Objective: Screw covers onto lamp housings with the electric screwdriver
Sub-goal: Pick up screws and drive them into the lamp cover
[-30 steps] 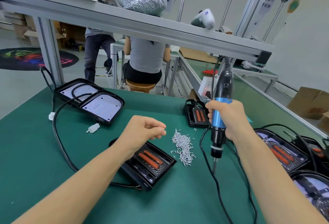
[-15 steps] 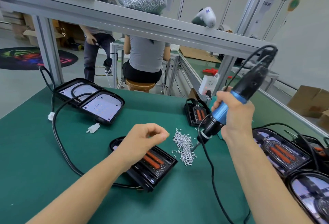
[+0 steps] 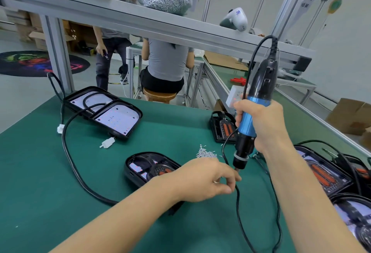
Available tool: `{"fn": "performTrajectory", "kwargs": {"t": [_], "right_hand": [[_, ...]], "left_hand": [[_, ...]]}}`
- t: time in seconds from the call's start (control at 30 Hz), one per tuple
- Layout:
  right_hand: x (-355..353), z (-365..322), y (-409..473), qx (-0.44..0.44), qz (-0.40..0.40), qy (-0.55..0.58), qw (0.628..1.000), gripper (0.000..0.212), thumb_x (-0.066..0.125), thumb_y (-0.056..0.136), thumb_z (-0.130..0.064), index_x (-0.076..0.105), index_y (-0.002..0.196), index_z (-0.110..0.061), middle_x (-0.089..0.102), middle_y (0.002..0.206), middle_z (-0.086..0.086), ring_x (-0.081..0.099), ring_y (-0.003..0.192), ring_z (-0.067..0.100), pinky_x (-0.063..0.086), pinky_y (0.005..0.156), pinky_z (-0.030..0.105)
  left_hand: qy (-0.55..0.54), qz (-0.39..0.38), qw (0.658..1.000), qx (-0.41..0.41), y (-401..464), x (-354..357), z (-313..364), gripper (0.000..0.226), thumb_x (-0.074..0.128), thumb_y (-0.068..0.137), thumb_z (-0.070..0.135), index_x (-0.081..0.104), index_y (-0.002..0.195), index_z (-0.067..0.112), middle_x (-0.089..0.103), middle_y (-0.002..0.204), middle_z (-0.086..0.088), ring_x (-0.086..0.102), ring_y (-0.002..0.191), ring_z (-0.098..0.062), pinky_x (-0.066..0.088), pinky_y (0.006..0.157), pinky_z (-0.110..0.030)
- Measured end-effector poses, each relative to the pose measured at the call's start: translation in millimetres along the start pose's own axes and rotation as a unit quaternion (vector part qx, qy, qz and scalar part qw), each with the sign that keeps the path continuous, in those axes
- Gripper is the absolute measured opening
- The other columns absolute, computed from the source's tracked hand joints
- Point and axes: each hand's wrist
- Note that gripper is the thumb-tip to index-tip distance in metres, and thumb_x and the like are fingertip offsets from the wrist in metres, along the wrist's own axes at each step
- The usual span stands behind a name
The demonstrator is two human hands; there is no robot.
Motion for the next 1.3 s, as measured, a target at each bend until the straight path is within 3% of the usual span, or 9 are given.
{"fn": "performTrajectory", "kwargs": {"t": [0.1,0.2,0.3,0.43,0.5,0.63,0.83,1.3], "right_hand": [[-8.2,-3.2,3.8,0.068,-0.024,0.037,0.997,0.019,0.064,0.077,0.006,0.056,0.071,-0.01,0.051,0.052,0.005,0.047,0.041,0.016,0.043,0.044,0.023],[-15.2,-3.4,5.7,0.137,-0.049,0.113,0.983,0.017,0.062,0.081,-0.001,0.055,0.07,-0.011,0.051,0.055,0.002,0.048,0.042,0.013,0.044,0.044,0.022],[-14.7,0.2,3.2,0.141,-0.029,0.202,0.969,0.011,0.058,0.086,-0.003,0.057,0.078,-0.01,0.05,0.057,-0.001,0.048,0.045,0.01,0.045,0.045,0.02],[-10.4,3.9,-2.8,0.073,0.054,0.299,0.95,0.012,0.054,0.09,-0.001,0.057,0.088,-0.013,0.049,0.057,-0.003,0.047,0.047,0.009,0.043,0.05,0.02],[-9.7,5.0,-7.1,0.035,0.094,0.344,0.934,0.015,0.052,0.091,0.001,0.056,0.09,-0.014,0.048,0.058,-0.003,0.046,0.048,0.009,0.043,0.052,0.021],[-6.4,5.2,-15.2,-0.007,0.125,0.413,0.902,0.015,0.05,0.092,-0.001,0.056,0.095,-0.014,0.049,0.057,-0.005,0.047,0.048,0.008,0.043,0.054,0.019],[12.1,3.2,-26.4,-0.03,0.1,0.448,0.888,0.014,0.049,0.092,-0.004,0.056,0.095,-0.015,0.049,0.057,-0.007,0.047,0.049,0.006,0.044,0.055,0.019],[28.8,0.6,-34.3,-0.053,0.059,0.428,0.9,0.02,0.056,0.073,-0.01,0.057,0.091,-0.016,0.049,0.055,-0.007,0.048,0.047,0.006,0.045,0.053,0.02]], "left_hand": [[-0.001,-0.012,1.0,-0.024,0.2,-5.3,-10.7,0.008,0.058,0.091,0.02,0.061,0.084,0.023,0.064,0.12,0.01,0.056,0.1,-0.012,0.043,0.093,-0.033],[-0.12,-0.036,0.989,-0.074,1.8,-7.4,-21.6,0.009,0.058,0.092,0.019,0.063,0.085,0.021,0.058,0.129,0.013,0.053,0.114,0.001,0.038,0.101,-0.023],[-0.305,-0.022,0.945,-0.113,2.1,-10.3,-22.3,0.013,0.059,0.092,0.014,0.061,0.08,0.019,0.067,0.097,0.011,0.059,0.094,0.0,0.042,0.091,-0.022],[-0.4,0.098,0.897,-0.163,-5.4,-19.0,-31.9,0.009,0.061,0.091,0.013,0.069,0.086,0.013,0.068,0.082,0.004,0.06,0.08,-0.005,0.048,0.073,-0.017],[-0.417,0.163,0.878,-0.168,-12.8,-20.7,-36.8,0.012,0.063,0.088,0.011,0.071,0.079,0.014,0.065,0.081,0.001,0.054,0.072,-0.007,0.043,0.068,-0.018],[-0.448,0.246,0.842,-0.169,-27.9,-20.4,-42.4,0.015,0.067,0.084,0.012,0.074,0.071,0.018,0.064,0.083,-0.005,0.047,0.073,-0.011,0.037,0.072,-0.023],[-0.464,0.301,0.819,-0.156,-42.6,-16.1,-44.5,0.011,0.066,0.083,0.007,0.073,0.077,0.012,0.069,0.074,0.007,0.057,0.065,0.002,0.042,0.065,-0.005],[-0.46,0.319,0.81,-0.171,-51.5,-16.2,-44.7,0.014,0.07,0.081,0.008,0.076,0.072,0.016,0.07,0.075,0.004,0.056,0.07,-0.003,0.043,0.069,-0.009]]}}
Point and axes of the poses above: each hand's wrist, its own y-axis towards the middle knuckle, its own x-axis out of the palm, z = x × y
